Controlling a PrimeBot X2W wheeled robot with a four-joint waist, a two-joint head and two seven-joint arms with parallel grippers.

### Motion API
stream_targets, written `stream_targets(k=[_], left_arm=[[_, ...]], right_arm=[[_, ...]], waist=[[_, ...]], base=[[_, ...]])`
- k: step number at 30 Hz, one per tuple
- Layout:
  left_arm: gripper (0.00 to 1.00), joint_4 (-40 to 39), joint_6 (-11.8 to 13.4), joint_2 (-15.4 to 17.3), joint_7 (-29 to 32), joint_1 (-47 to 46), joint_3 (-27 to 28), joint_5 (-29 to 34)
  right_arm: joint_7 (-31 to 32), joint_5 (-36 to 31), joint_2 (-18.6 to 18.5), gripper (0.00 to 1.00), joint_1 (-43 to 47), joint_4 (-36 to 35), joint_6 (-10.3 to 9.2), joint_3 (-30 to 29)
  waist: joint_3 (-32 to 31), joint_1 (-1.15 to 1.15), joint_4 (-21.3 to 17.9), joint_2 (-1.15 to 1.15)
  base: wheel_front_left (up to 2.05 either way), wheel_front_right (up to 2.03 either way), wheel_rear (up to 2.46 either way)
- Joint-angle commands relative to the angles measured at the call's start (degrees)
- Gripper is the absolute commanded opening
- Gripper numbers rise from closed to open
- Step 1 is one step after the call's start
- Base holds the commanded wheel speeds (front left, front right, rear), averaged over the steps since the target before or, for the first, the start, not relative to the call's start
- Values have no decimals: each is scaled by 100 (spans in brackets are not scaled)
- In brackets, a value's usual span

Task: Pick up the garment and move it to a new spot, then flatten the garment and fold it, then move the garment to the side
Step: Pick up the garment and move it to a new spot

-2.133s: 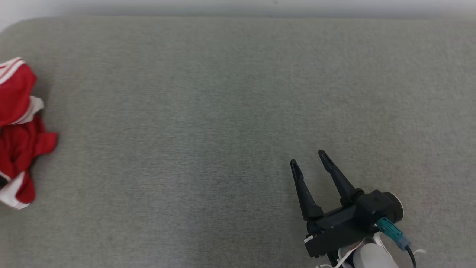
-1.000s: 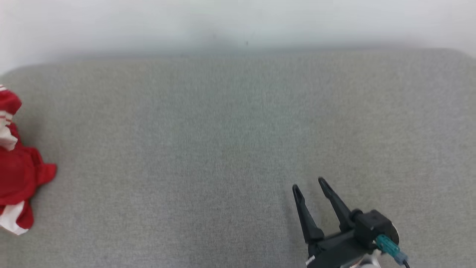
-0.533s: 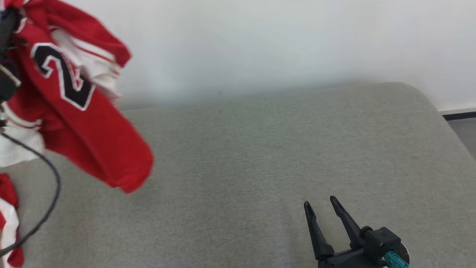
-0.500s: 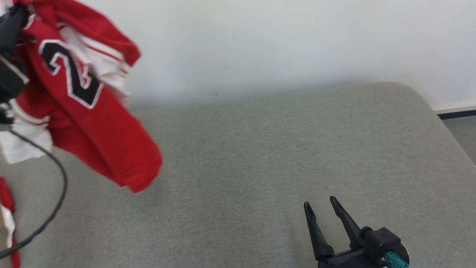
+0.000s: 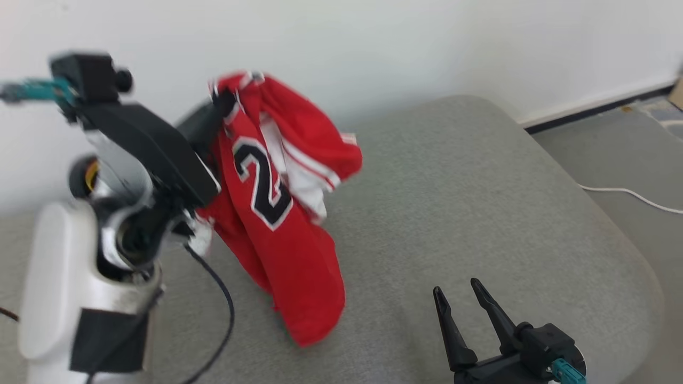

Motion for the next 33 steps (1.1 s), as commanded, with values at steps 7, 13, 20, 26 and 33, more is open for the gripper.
stream_targets(k=[7,13,20,26,33], left_arm=[[0,954,-37,-252,-809,1069,-175,251],[41,1665,-60,-396,-1507,1462,-358,441],[100,1899,-186,-514,-2850,1886,-614,408],[100,1339,-270,-497,-4466,2491,-520,587],[100,947,-239,-198,-5389,3438,-329,1275]], right_arm=[[25,-56,-3,100,-58,-108,6,-41],[32,-75,-5,100,-37,-145,6,-95],[129,-177,-6,100,71,-200,6,-265],[210,-225,-5,100,142,-293,6,-415],[322,-440,-5,100,334,-408,6,-765]], waist=[[443,0,-663,0],[495,0,-632,0],[338,0,-267,0],[150,0,-4,0],[-25,0,428,0]], base=[[0,0,0],[0,0,0],[0,0,0],[0,0,0],[0,0,0]])
